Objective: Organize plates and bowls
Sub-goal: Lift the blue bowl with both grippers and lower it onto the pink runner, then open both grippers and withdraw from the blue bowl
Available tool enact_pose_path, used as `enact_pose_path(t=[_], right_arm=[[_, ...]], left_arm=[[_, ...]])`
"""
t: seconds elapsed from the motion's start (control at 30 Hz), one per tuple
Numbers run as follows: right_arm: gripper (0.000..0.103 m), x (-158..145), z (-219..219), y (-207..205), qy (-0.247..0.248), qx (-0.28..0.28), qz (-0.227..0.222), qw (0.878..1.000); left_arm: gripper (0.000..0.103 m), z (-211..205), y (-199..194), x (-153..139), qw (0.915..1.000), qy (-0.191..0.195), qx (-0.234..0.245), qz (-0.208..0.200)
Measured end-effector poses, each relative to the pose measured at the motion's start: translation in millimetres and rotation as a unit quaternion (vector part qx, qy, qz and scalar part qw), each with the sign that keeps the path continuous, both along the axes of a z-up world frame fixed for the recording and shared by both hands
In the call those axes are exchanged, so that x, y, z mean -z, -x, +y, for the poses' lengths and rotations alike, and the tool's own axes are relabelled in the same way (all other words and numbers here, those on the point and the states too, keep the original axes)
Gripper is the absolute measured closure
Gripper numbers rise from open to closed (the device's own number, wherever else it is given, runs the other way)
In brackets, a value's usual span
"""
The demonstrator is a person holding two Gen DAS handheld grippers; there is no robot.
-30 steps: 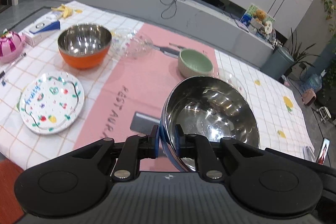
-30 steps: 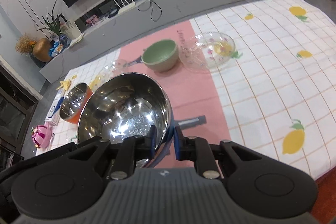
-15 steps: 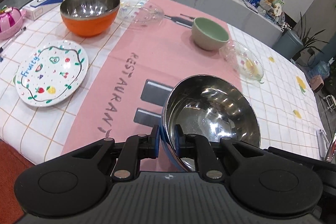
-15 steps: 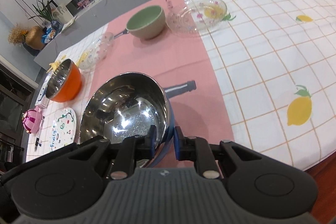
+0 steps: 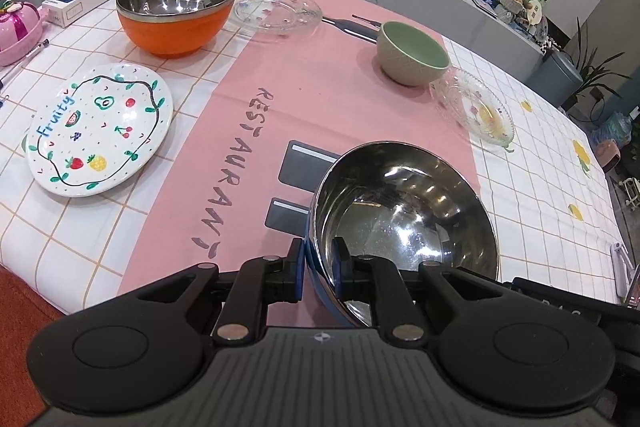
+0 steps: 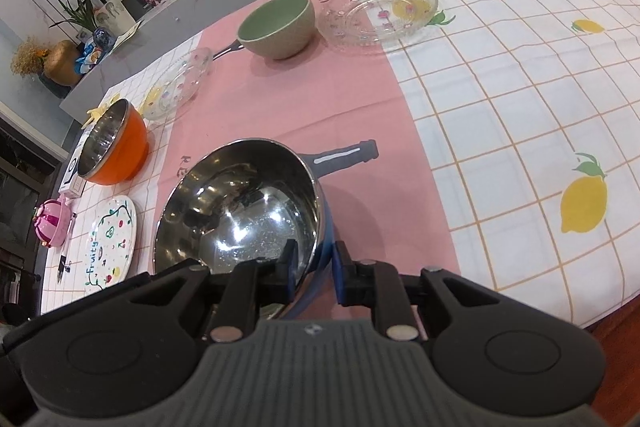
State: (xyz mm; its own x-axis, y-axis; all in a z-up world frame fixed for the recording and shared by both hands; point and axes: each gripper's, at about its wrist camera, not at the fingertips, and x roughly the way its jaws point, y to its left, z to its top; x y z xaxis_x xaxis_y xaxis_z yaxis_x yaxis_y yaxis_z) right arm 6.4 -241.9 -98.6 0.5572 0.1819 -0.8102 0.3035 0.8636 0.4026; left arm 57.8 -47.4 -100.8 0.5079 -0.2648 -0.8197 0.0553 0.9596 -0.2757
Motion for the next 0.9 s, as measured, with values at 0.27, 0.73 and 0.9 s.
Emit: enact_pose_path(t=[0.27,0.73,0.9], right_arm=[[0.059,-11,3,2,0.027,-0.001,-0.018,0.999],[0.040,-55,10,3,0.074,0.005,-0.092,0.993],[0.038,-67,25,-9,0.070,-0.007,-0.100,0.993]], left_arm=[[0.064,4,-1,-12,0.9995,-0.016,-0.005,-0.026],[0.042,22,-3,-52,0.9934,-0.058,-0.002,-0.099],[0.042,33,-10,-61,0.9925,-0.055,-0.013,-0.108]])
